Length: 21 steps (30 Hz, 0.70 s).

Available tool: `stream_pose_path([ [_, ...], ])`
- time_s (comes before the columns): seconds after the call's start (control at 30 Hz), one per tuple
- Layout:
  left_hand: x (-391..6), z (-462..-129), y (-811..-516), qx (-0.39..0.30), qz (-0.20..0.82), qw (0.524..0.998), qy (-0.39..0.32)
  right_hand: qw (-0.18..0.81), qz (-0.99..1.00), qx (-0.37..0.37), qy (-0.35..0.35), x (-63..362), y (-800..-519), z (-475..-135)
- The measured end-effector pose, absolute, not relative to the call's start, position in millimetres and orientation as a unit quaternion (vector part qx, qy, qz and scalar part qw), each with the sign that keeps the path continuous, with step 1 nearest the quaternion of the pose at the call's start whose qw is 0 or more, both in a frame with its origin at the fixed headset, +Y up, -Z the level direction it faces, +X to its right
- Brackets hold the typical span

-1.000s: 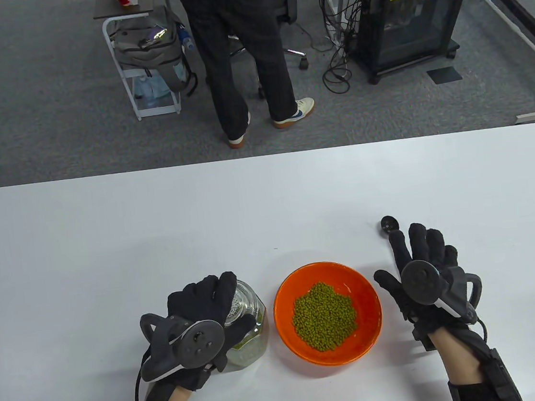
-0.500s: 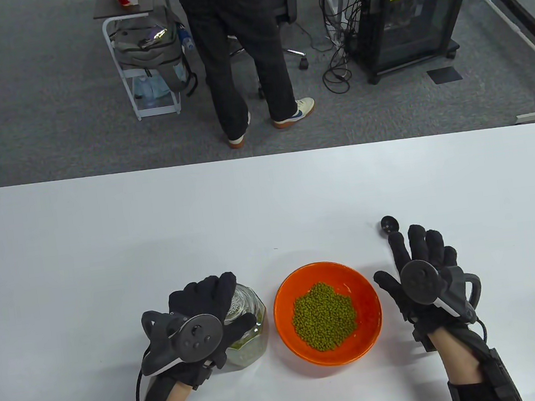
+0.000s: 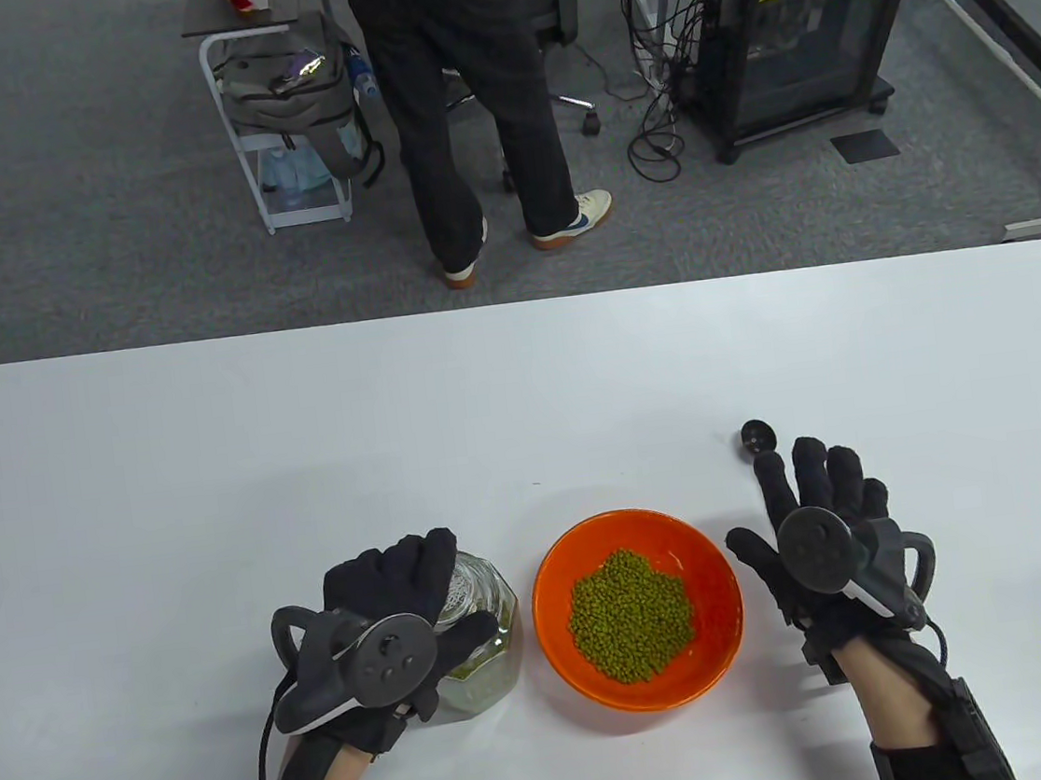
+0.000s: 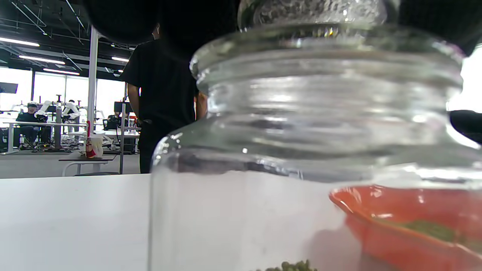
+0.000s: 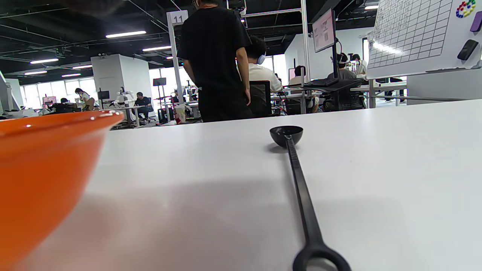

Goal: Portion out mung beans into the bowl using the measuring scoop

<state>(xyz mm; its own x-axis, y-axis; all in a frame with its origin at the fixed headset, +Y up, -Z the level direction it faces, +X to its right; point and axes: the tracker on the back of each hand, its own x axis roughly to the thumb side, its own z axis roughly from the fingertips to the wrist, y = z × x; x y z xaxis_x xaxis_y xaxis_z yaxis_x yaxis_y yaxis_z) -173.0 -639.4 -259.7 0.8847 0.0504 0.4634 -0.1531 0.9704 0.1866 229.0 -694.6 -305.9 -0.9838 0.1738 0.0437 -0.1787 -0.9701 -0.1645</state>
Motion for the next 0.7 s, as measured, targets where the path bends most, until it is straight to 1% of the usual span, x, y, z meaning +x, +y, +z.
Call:
stream_pose_path([
  [0.2, -180.7, -249.6, -627.3, 0.144, 0.066, 0.961, -0.227, 0.09, 0.992, 0.014, -0.086, 229.4, -694.6, -305.7],
  [0.3, -191.6, -246.5, -618.4, 0.171, 0.056, 0.961, -0.211, 0.088, 0.992, 0.014, -0.091, 229.6, -693.5, -305.3],
  [0.43, -214.0, -249.5, -611.1, 0.188, 0.058, 0.965, -0.175, 0.088, 0.991, 0.016, -0.096, 229.5, -692.1, -304.6],
  [0.53, -233.9, -258.4, -612.6, 0.173, 0.063, 0.972, -0.144, 0.091, 0.991, 0.017, -0.098, 230.0, -692.6, -305.0],
  [0.7, -265.6, -272.9, -625.4, 0.162, 0.043, 0.982, -0.089, 0.094, 0.99, 0.015, -0.102, 231.6, -692.2, -304.7],
])
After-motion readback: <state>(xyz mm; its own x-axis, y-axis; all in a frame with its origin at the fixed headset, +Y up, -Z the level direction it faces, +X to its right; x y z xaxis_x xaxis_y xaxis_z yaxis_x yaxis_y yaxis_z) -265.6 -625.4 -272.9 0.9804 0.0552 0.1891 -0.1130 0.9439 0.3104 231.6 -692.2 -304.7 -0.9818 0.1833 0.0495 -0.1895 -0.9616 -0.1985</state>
